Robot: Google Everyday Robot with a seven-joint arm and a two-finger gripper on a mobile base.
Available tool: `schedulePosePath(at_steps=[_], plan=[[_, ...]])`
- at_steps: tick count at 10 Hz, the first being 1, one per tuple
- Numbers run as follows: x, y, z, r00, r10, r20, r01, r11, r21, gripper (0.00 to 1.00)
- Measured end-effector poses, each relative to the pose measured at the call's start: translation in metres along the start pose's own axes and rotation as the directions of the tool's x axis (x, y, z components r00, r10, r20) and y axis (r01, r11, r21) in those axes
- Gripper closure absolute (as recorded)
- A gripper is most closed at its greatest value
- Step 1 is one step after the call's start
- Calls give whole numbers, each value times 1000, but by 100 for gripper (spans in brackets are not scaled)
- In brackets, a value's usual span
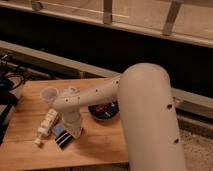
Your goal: Push the eraser across the table
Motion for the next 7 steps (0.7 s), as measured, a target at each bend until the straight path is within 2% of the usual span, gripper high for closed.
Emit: schedulePosePath(at_steps=[1,4,7], plan=[[1,4,1,1000,-1,-1,1,1000,2,100],[-18,6,-4,1000,-26,-3,26,1000,12,100],[-13,7,-4,999,-31,-8,32,999,20,100]])
